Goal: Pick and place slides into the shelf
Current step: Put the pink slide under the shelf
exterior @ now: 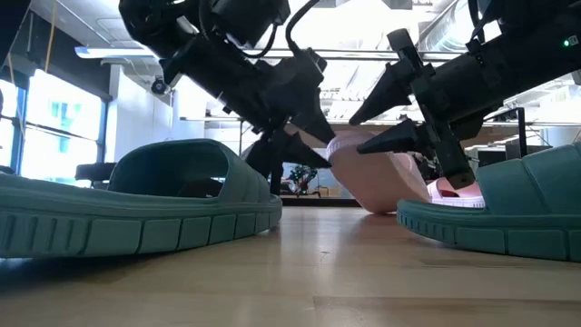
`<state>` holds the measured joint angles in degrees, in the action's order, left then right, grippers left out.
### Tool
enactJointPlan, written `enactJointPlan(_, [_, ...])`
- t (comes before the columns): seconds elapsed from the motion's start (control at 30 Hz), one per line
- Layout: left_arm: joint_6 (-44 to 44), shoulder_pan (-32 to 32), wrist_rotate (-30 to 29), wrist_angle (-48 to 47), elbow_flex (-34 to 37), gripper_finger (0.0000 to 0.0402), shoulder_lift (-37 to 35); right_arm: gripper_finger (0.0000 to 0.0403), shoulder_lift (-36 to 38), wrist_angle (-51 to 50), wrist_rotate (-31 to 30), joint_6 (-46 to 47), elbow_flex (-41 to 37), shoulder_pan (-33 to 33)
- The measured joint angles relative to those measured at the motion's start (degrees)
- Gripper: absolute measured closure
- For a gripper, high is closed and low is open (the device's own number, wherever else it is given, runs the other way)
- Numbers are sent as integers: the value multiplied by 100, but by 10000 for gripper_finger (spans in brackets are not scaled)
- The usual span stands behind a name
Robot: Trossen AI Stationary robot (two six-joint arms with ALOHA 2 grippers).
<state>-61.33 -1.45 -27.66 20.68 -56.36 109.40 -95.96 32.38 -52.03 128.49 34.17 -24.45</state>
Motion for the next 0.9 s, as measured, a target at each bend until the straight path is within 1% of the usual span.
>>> enactJointPlan(0.13, [-8,-2,2,305,2,252,0,233,0,2,17,0,0,0])
enactJointPlan(0.2, [3,-4,20,324,2,266,0,233,0,4,17,-7,0,0])
enactJointPlan(0.4, [29,-4,195,311,2,350,0,233,0,-3,-12,-1,10,-67])
enactJointPlan(0.47, [76,-4,290,299,2,368,0,233,0,5,-61,-17,79,-148])
enactJointPlan(0.63, [167,-4,313,269,2,368,0,233,0,-20,-359,-303,367,-474])
enactJointPlan(0.73, [150,-7,234,271,2,365,0,233,0,-50,-536,-667,600,-716])
enactJointPlan(0.83, [135,-60,123,272,2,364,0,233,0,-47,-684,-1363,984,-998])
enactJointPlan(0.9, [84,-121,104,288,1,372,0,237,0,-55,-981,-2011,1337,-1223])
